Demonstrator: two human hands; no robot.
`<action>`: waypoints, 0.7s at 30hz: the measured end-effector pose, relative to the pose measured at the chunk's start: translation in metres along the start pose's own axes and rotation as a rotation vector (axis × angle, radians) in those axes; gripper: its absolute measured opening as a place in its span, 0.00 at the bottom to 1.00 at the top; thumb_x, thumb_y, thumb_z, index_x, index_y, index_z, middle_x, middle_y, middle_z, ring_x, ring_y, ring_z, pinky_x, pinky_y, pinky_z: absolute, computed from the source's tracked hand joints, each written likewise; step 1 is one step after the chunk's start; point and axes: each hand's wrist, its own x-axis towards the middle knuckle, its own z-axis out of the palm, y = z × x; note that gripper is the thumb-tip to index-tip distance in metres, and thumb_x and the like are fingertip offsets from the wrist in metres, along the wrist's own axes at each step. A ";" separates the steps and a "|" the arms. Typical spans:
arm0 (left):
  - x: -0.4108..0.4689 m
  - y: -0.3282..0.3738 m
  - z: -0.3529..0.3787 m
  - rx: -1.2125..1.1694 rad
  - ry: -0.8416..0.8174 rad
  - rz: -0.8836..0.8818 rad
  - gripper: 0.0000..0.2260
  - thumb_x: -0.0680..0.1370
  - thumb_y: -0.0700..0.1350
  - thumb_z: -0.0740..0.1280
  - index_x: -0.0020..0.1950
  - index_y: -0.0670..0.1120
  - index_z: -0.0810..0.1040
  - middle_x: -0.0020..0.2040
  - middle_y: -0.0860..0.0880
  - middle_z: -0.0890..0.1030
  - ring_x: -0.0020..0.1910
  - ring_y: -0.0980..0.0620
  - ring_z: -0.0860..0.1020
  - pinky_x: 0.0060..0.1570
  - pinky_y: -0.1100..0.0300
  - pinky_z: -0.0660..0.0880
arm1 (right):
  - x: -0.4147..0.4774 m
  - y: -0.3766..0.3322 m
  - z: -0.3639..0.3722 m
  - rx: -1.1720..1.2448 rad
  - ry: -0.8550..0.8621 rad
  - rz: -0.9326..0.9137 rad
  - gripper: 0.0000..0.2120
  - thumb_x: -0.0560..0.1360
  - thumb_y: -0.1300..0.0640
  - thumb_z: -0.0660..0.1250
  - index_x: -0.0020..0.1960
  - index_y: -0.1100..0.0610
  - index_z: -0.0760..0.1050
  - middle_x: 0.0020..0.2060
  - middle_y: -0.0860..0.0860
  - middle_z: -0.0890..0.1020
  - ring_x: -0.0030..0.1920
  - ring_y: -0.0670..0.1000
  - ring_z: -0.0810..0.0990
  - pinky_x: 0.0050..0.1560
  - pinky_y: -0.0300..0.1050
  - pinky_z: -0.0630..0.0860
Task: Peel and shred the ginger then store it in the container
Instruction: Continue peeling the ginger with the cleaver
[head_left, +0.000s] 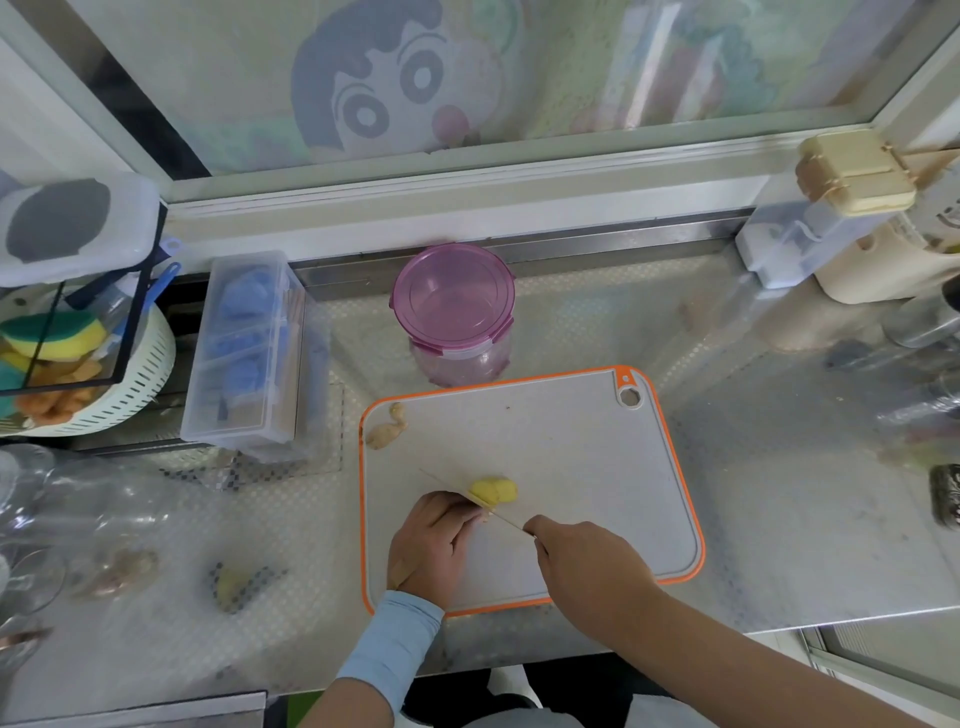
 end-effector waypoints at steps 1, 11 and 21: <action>0.000 0.000 0.000 -0.001 0.002 -0.003 0.08 0.76 0.46 0.66 0.46 0.48 0.85 0.47 0.53 0.82 0.50 0.53 0.77 0.48 0.71 0.69 | 0.002 0.000 0.000 0.002 0.001 0.001 0.12 0.82 0.57 0.53 0.62 0.49 0.69 0.38 0.51 0.79 0.37 0.56 0.79 0.38 0.50 0.78; -0.002 0.000 0.001 0.014 0.005 -0.029 0.09 0.76 0.47 0.65 0.45 0.48 0.85 0.47 0.52 0.82 0.50 0.54 0.77 0.49 0.72 0.68 | 0.012 -0.002 0.004 0.006 -0.012 -0.001 0.10 0.82 0.57 0.53 0.60 0.50 0.69 0.36 0.51 0.77 0.36 0.55 0.78 0.37 0.50 0.78; -0.002 0.003 -0.001 0.000 -0.040 -0.080 0.09 0.76 0.49 0.64 0.46 0.51 0.85 0.48 0.55 0.81 0.50 0.55 0.77 0.46 0.69 0.71 | 0.047 -0.011 0.011 0.028 -0.003 -0.040 0.13 0.83 0.55 0.51 0.64 0.51 0.68 0.32 0.50 0.69 0.32 0.55 0.71 0.33 0.46 0.69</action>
